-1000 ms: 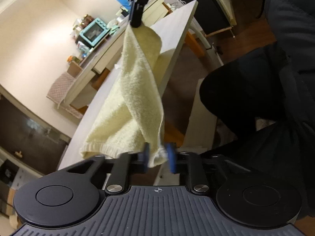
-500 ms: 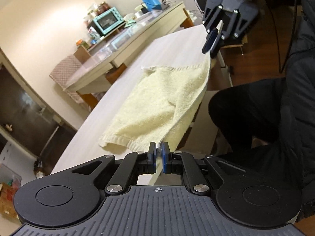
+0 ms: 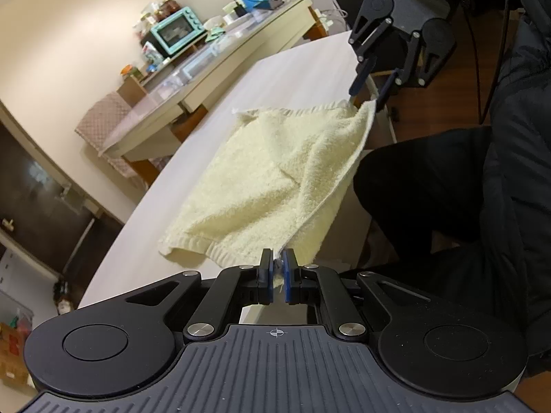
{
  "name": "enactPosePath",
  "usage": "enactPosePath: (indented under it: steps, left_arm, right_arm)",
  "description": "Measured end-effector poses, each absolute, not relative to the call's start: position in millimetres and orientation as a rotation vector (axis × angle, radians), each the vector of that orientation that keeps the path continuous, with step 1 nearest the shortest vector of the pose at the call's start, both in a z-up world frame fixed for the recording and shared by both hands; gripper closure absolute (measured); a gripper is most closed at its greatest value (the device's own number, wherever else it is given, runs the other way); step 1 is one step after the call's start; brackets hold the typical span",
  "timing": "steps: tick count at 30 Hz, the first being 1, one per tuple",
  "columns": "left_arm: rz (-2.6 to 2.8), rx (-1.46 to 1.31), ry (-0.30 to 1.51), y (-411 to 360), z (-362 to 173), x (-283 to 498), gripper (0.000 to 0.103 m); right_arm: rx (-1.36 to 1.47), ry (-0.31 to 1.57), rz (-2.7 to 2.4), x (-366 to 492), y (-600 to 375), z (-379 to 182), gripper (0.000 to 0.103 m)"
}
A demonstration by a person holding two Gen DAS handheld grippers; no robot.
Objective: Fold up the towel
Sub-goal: 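Lift the towel by two corners with both grippers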
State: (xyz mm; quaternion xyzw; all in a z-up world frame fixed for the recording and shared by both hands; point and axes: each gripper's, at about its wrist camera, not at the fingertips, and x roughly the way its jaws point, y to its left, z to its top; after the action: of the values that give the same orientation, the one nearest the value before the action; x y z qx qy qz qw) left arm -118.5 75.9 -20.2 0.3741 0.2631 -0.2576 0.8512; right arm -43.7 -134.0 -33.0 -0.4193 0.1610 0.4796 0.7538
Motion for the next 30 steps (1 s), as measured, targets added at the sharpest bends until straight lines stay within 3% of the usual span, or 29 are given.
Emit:
enactPosePath:
  steps: [3, 5, 6, 10, 21, 30]
  left_arm:
    - [-0.542, 0.785, 0.554, 76, -19, -117, 0.097]
    - [-0.543, 0.782, 0.555, 76, -19, -117, 0.097]
    - [-0.543, 0.784, 0.556, 76, -19, -117, 0.097]
    - [-0.545, 0.787, 0.561, 77, -18, -119, 0.097]
    - [-0.477, 0.717, 0.493, 89, 27, -99, 0.097]
    - [-0.371, 0.695, 0.503, 89, 50, -30, 0.097]
  right_arm:
    - [-0.964, 0.346, 1.055, -46, -131, -39, 0.076]
    - [-0.999, 0.347, 1.06, -47, -128, -46, 0.094]
    - [-1.007, 0.347, 1.059, -47, -128, -48, 0.098]
    - [-0.989, 0.367, 1.072, -51, -127, -42, 0.099]
    - [-0.77, 0.328, 1.047, -21, -140, 51, 0.099]
    - [-0.763, 0.365, 0.991, 51, -115, 62, 0.099]
